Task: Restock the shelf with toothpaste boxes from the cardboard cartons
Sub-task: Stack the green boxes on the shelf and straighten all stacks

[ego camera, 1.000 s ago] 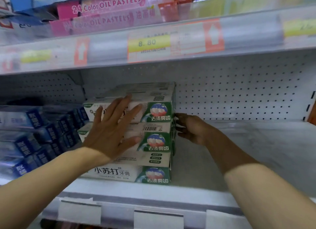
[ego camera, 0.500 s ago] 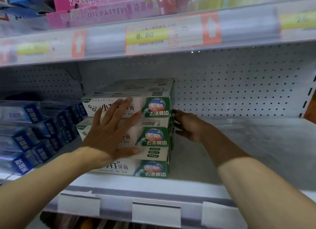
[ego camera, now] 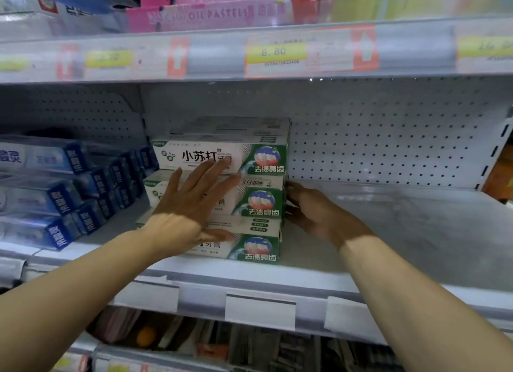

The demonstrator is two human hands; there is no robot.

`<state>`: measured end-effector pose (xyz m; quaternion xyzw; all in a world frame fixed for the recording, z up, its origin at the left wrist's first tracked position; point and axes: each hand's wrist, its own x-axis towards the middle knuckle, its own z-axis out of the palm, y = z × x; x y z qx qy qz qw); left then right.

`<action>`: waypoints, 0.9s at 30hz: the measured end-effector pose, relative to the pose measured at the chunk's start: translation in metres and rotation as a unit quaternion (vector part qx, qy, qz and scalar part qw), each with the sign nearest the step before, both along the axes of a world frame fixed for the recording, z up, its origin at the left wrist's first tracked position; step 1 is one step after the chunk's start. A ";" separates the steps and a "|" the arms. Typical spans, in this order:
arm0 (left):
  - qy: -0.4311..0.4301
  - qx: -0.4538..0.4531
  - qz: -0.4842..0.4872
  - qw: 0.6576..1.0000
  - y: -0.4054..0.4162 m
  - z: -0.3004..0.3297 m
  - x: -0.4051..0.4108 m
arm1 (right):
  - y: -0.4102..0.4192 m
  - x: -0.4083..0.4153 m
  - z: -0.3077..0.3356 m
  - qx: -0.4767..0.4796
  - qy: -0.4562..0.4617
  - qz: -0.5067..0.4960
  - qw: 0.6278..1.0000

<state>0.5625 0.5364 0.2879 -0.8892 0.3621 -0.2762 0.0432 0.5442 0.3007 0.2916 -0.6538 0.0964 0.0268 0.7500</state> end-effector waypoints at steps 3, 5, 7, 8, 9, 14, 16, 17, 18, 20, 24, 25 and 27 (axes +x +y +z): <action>-0.017 0.003 0.016 1.000 0.005 -0.002 -0.005 | 0.006 -0.017 0.009 -0.025 0.010 -0.032 0.999; -0.018 -0.001 0.035 0.999 0.014 -0.004 -0.007 | 0.009 -0.026 0.014 -0.067 0.015 -0.050 0.996; -0.005 -0.023 0.063 0.998 0.026 -0.008 -0.010 | 0.015 -0.034 0.018 -0.113 0.025 -0.045 0.992; 0.004 -0.040 0.075 0.996 0.029 -0.009 -0.010 | 0.018 -0.037 0.019 -0.127 0.029 -0.043 0.991; 0.015 -0.061 0.081 0.995 0.033 -0.011 -0.009 | 0.021 -0.038 0.019 -0.137 0.031 -0.045 0.989; 0.091 -0.120 0.083 0.985 0.036 -0.013 -0.007 | 0.035 -0.043 0.020 -0.165 0.044 -0.071 0.983; 0.082 -0.112 0.081 0.987 0.035 -0.011 -0.009 | 0.037 -0.046 0.020 -0.170 0.055 -0.079 0.981; 0.079 -0.110 0.079 0.988 0.035 -0.010 -0.010 | 0.039 -0.047 0.020 -0.172 0.056 -0.088 0.980; 0.082 -0.105 0.084 0.987 0.035 -0.009 -0.012 | 0.041 -0.047 0.020 -0.177 0.055 -0.098 0.978; 0.082 -0.077 0.107 0.988 0.038 -0.008 -0.015 | 0.046 -0.051 0.021 -0.213 0.037 -0.128 0.968; 0.051 -0.015 0.146 0.988 0.053 0.002 -0.026 | 0.064 -0.070 0.023 -0.291 -0.044 -0.208 0.933; 0.052 -0.019 0.143 0.988 0.060 0.005 -0.030 | 0.071 -0.076 0.023 -0.299 -0.057 -0.209 0.930; 0.054 -0.016 0.136 0.989 0.075 0.010 -0.041 | 0.091 -0.092 0.025 -0.316 -0.063 -0.202 0.925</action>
